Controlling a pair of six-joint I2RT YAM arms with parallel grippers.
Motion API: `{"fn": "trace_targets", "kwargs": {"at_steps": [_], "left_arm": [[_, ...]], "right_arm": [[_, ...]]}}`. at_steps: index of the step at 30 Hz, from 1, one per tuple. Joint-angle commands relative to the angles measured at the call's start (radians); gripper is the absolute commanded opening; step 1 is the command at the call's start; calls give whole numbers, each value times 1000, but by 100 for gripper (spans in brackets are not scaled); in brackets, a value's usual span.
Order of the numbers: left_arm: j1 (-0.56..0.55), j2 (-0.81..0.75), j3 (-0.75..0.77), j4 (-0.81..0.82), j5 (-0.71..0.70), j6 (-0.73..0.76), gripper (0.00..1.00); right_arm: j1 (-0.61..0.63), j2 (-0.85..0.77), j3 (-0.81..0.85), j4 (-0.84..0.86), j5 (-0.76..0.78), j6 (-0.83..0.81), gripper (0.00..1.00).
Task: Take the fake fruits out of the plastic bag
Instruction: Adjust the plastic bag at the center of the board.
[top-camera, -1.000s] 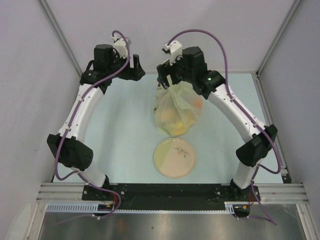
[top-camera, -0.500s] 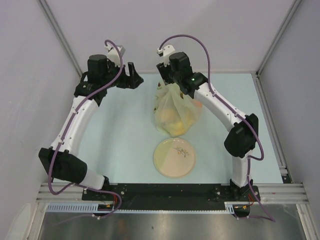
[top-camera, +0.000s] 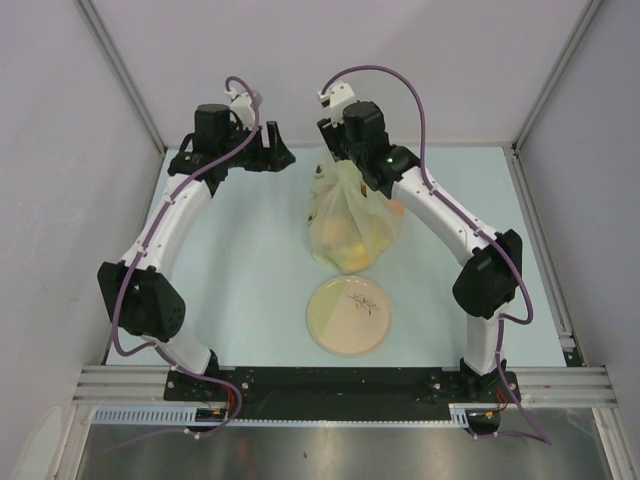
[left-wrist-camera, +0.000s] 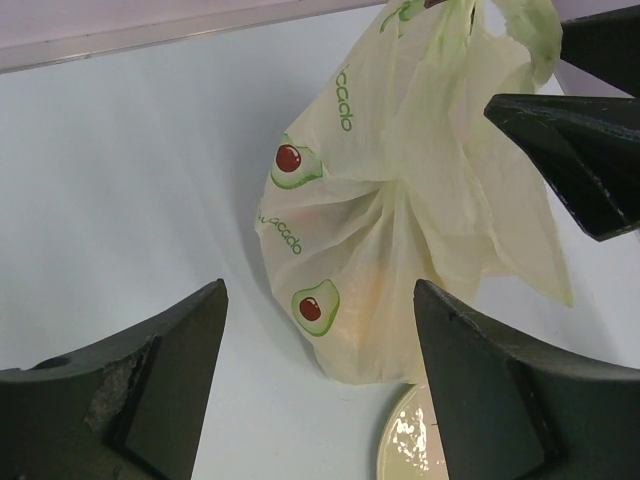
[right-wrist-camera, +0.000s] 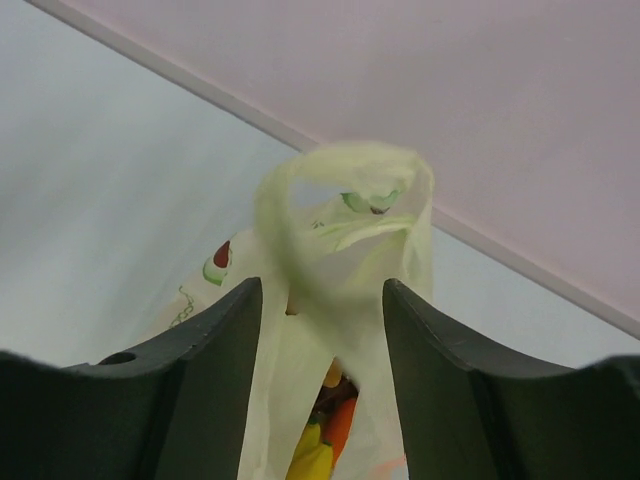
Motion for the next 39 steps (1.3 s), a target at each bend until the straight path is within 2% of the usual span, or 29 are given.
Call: {"fn": "trace_targets", "kwargs": {"at_steps": [1,2,5,8,9,13,16,18,20,25,26,31,33,37,39], "left_arm": [[2,1,61,44,33,-27,80],[2,4,64,44,35,-27,80],[2,21,79,52,44,-28,80],[-2,57,116,63,69,-15,81],[-6,71,131,63,79,-10,82],[-31,160,214,84,181,36,91],[-77,205,286,83,179,88,90],[-108,246,322,68,123,137,89],[-147,289,365,69,71,153,88],[-217,337,415,69,69,163,84],[-226,338,415,67,63,160,83],[-271,251,325,46,-184,151,77],[-271,213,270,46,-197,153,72],[-272,168,247,47,-117,163,63],[-285,176,256,55,-105,162,63]], "right_arm": [[12,24,62,88,58,-22,57],[12,40,75,93,64,-23,56],[10,78,127,99,90,-29,37],[1,60,136,96,93,-31,12],[-2,45,127,90,89,-32,0],[-21,-58,44,71,41,-11,0],[-33,-136,-26,51,0,17,0],[-34,-178,-67,32,-61,12,0],[-30,-207,-98,33,-74,-3,0],[-44,-232,-152,30,-80,7,0],[-48,-233,-155,30,-80,9,0],[-85,-235,-154,30,-85,30,0],[-97,-232,-152,27,-92,41,0],[-122,-219,-154,19,-108,70,0],[-126,-215,-154,15,-112,78,0]]}}
